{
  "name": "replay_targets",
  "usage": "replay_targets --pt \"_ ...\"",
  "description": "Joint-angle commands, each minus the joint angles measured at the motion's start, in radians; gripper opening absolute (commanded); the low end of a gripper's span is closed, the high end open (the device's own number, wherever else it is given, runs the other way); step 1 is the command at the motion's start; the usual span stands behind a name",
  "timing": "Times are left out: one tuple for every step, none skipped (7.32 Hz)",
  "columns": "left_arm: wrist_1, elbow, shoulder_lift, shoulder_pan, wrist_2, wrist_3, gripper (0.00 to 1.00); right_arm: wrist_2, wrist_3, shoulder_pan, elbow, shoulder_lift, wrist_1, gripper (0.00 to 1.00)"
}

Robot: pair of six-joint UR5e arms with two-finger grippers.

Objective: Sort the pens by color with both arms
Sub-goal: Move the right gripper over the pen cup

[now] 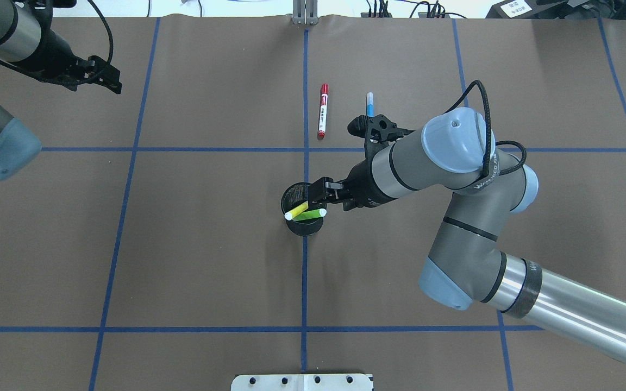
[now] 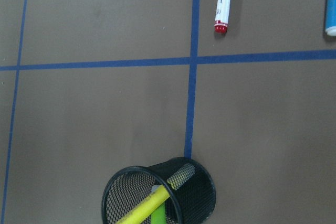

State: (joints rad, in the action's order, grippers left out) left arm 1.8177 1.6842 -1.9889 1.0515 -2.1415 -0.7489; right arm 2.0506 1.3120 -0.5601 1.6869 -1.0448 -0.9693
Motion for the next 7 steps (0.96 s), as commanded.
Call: replay_targets --pt "0.000 -0.001 0.001 -0.002 0.002 -0.003 0.98 -0.015 -0.002 0.025 -0.004 0.000 0.003 0.69" --pt "0.000 -0.001 0.001 -0.002 0.002 -0.003 0.98 -0.016 -0.002 0.031 -0.006 -0.001 0.003 0.68" --pt "0.000 -0.001 0.001 -0.002 0.003 -0.003 0.98 -0.015 -0.002 0.031 -0.004 0.000 0.003 0.58" --pt "0.000 -0.001 -0.001 -0.002 0.003 -0.003 0.98 -0.015 -0.002 0.031 -0.004 0.000 0.003 0.45" --pt "0.000 -0.001 -0.002 -0.004 0.003 -0.013 0.98 -0.016 -0.005 0.031 -0.004 0.000 0.003 0.37" --pt "0.000 -0.001 -0.002 -0.005 0.003 -0.023 0.98 -0.020 -0.005 0.031 -0.004 0.002 0.004 0.37" --pt "0.000 -0.001 -0.002 -0.005 0.003 -0.024 0.98 -0.051 -0.010 0.031 -0.004 0.003 0.004 0.37"
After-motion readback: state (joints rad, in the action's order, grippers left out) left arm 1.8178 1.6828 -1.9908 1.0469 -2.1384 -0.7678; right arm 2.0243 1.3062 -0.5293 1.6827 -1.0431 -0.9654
